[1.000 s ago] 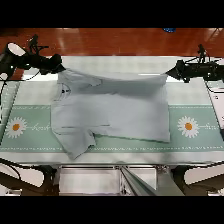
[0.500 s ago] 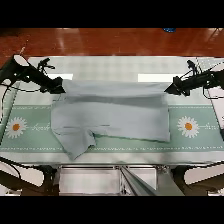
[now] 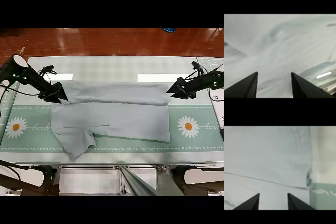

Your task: Fold the shirts.

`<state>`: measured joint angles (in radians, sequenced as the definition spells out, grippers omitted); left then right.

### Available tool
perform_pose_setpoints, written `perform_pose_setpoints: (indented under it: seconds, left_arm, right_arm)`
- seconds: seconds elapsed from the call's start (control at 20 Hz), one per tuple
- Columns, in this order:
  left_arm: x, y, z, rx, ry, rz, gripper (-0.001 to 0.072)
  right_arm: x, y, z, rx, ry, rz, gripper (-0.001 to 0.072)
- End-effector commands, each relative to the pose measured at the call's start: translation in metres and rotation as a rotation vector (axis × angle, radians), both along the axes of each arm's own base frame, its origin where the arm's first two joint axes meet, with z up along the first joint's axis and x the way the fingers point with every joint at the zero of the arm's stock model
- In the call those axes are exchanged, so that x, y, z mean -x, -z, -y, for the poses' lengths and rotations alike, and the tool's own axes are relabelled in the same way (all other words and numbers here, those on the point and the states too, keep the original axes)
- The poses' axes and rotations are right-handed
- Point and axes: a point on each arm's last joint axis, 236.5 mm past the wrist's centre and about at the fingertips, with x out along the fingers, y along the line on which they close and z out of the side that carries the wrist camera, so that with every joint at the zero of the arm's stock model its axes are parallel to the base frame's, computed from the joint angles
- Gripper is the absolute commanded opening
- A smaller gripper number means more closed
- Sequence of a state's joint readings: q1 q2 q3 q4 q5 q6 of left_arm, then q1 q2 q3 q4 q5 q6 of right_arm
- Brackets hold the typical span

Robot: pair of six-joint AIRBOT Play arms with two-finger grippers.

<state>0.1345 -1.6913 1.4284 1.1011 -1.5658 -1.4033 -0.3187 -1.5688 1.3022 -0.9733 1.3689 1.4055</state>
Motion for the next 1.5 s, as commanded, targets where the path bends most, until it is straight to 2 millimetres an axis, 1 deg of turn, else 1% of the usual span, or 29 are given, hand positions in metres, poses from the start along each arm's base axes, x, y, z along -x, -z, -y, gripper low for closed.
perform_pose_setpoints:
  seconds: [0.0, 0.05, 0.1, 0.15, 0.2, 0.25, 0.35, 0.45, 0.5, 0.6, 0.75, 0.85, 0.95, 1.1, 1.15, 1.2, 1.25, 1.3, 1.35, 1.4, 1.45]
  left_arm:
    - [0.017, -0.036, 0.000, -0.001, 0.030, 0.050, 0.0509]
    - [0.026, -0.043, 0.000, 0.000, 0.023, 0.070, 0.0510]
    - [0.039, -0.046, -0.001, -0.001, 0.017, 0.071, 0.0510]
    - [0.056, -0.045, -0.003, -0.001, 0.000, 0.067, 0.0510]
    - [0.073, -0.040, -0.007, -0.003, -0.027, 0.065, 0.0509]
    - [0.090, -0.032, -0.015, -0.014, -0.071, 0.060, 0.0510]
    - [0.124, -0.013, -0.030, -0.024, -0.213, 0.036, 0.0510]
    - [0.155, 0.007, -0.039, -0.021, -0.371, -0.014, 0.0510]
    - [0.166, 0.017, -0.041, -0.024, -0.428, -0.032, 0.0510]
    - [0.179, 0.031, -0.043, -0.018, -0.495, -0.062, 0.0510]
    - [0.185, 0.044, -0.037, -0.013, -0.510, -0.078, 0.0510]
    - [0.181, 0.051, -0.028, 0.001, -0.531, -0.068, 0.0509]
    - [0.177, 0.064, -0.022, -0.009, -0.576, -0.064, 0.0509]
    - [0.171, 0.077, -0.011, -0.023, -0.565, -0.035, 0.0506]
    - [0.168, 0.079, -0.008, -0.034, -0.542, -0.016, 0.0458]
    - [0.165, 0.080, -0.003, -0.038, -0.520, 0.004, 0.0257]
    - [0.162, 0.080, 0.001, -0.038, -0.489, 0.027, 0.0036]
    - [0.160, 0.078, 0.004, -0.035, -0.469, 0.042, 0.0017]
    - [0.158, 0.077, 0.007, -0.030, -0.463, 0.047, 0.0017]
    - [0.159, 0.075, 0.008, -0.023, -0.458, 0.041, 0.0018]
    - [0.161, 0.074, 0.010, -0.018, -0.446, 0.035, 0.0018]
  right_arm:
    - [0.018, -0.038, 0.031, 0.169, 0.029, 0.058, 0.0413]
    - [0.020, -0.048, 0.035, 0.208, 0.049, 0.112, 0.0413]
    - [0.023, -0.054, 0.033, 0.216, 0.077, 0.162, 0.0413]
    - [0.029, -0.055, 0.028, 0.208, 0.111, 0.201, 0.0413]
    - [0.037, -0.051, 0.019, 0.183, 0.139, 0.225, 0.0413]
    - [0.048, -0.044, 0.009, 0.155, 0.151, 0.241, 0.0413]
    - [0.078, -0.024, -0.017, 0.085, 0.145, 0.244, 0.0413]
    - [0.106, -0.005, -0.037, 0.027, 0.137, 0.236, 0.0413]
    - [0.115, 0.002, -0.042, 0.015, 0.145, 0.233, 0.0413]
    - [0.124, 0.011, -0.047, 0.004, 0.169, 0.227, 0.0413]
    - [0.127, 0.014, -0.049, -0.010, 0.179, 0.216, 0.0413]
    - [0.124, 0.011, -0.051, -0.025, 0.189, 0.221, 0.0413]
    - [0.122, 0.009, -0.053, -0.040, 0.201, 0.229, 0.0413]
    - [0.119, 0.006, -0.055, -0.058, 0.213, 0.234, 0.0413]
    - [0.118, 0.005, -0.054, -0.059, 0.220, 0.237, 0.0413]
    - [0.115, 0.005, -0.048, -0.052, 0.245, 0.241, 0.0413]
    - [0.113, 0.006, -0.039, -0.040, 0.275, 0.246, 0.0413]
    - [0.114, 0.009, -0.023, -0.013, 0.312, 0.240, 0.0413]
    - [0.120, 0.017, -0.004, 0.030, 0.351, 0.207, 0.0413]
    - [0.137, 0.030, 0.013, 0.085, 0.373, 0.130, 0.0412]
    - [0.160, 0.043, 0.021, 0.124, 0.375, 0.036, 0.0412]
